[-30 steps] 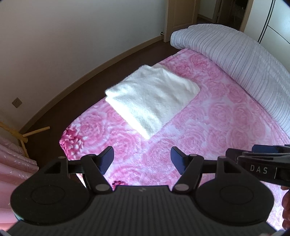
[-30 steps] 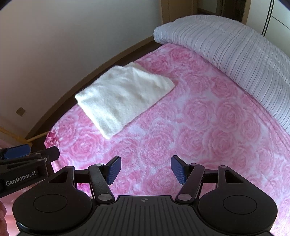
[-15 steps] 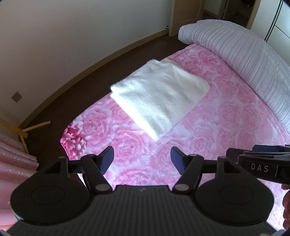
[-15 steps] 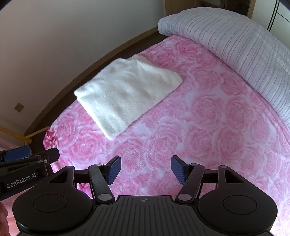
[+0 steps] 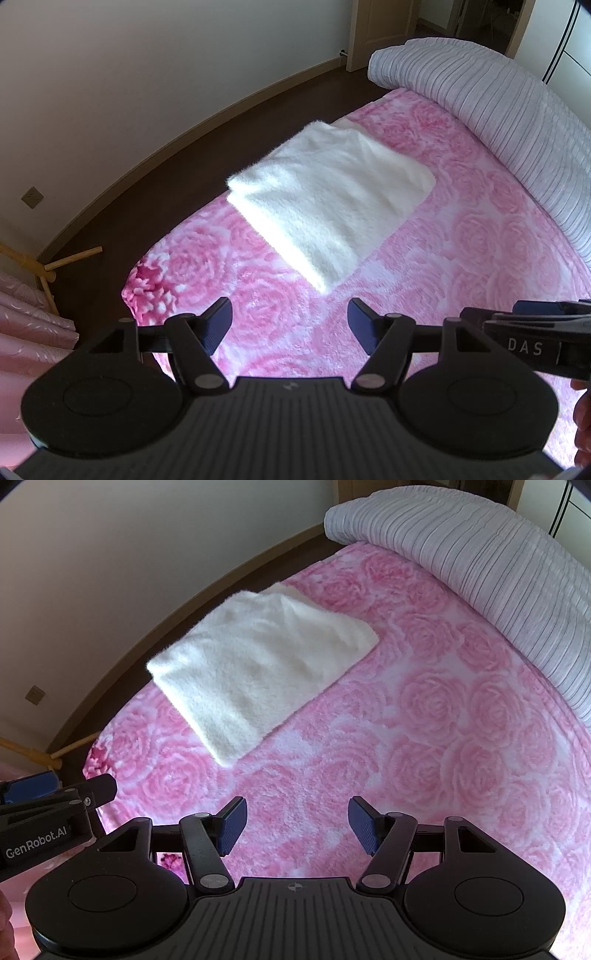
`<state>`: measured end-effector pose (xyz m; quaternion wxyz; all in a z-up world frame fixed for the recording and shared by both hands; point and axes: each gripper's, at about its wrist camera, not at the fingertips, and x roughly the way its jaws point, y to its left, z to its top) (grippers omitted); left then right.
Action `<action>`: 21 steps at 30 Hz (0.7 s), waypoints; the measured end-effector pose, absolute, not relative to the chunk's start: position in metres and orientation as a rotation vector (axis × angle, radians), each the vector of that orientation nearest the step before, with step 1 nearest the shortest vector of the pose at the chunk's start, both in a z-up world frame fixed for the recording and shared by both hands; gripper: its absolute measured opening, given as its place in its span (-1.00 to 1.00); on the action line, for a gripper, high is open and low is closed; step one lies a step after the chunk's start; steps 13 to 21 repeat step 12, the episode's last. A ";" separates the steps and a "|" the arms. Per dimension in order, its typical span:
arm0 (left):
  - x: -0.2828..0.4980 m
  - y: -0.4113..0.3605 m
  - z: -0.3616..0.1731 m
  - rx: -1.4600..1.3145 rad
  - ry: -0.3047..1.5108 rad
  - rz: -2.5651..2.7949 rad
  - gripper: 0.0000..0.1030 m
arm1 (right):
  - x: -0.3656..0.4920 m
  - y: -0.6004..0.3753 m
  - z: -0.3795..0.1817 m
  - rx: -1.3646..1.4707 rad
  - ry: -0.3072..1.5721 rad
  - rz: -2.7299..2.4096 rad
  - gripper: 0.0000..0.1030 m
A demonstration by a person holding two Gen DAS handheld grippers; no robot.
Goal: Fold clothes
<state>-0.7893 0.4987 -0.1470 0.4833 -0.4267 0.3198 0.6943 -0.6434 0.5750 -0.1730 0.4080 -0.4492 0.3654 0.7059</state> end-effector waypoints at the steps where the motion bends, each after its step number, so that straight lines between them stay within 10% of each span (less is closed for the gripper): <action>1: -0.789 0.499 -0.147 -1.039 0.780 1.692 0.28 | -0.643 0.575 -0.173 -1.130 0.922 1.778 0.25; 21: -0.769 0.488 -0.129 -0.920 0.796 1.719 0.28 | -0.627 0.564 -0.159 -1.083 0.925 1.788 0.25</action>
